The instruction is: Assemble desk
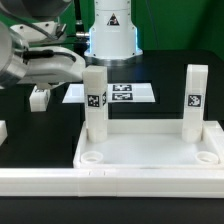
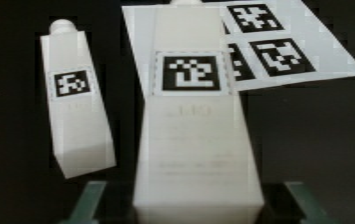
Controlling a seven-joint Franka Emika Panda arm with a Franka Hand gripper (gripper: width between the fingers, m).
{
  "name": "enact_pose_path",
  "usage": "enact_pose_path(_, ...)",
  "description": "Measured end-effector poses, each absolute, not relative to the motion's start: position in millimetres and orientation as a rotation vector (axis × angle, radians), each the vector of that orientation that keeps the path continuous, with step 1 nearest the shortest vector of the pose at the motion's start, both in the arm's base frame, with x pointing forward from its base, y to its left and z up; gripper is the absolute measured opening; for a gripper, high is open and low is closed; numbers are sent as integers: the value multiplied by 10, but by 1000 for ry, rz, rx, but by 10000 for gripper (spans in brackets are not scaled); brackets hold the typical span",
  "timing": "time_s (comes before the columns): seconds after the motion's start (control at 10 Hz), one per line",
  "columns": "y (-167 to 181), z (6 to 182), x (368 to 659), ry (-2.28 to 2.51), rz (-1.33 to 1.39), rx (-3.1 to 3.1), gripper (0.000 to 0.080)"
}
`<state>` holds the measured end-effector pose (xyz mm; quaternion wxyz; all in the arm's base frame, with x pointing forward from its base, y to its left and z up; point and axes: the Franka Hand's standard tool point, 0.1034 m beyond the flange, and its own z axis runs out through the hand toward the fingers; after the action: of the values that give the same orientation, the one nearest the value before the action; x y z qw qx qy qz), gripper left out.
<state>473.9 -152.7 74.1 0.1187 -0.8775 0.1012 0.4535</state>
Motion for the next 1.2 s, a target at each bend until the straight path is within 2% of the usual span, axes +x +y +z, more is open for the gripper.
enact_pose_path(0.3, -1526, 773, 4769, 274, 1339, -2588, 288)
enact_pose_path(0.5, -1607, 1014, 4961, 138, 1415, -2738, 288)
enact_pose_path(0.6, -1611, 1043, 5021, 78, 1447, -2805, 288)
enact_pose_path(1.0, -1708, 991, 5149, -126, 1525, -3016, 288)
enact_pose_path(1.2, -1768, 940, 5084, -49, 1531, -2995, 288)
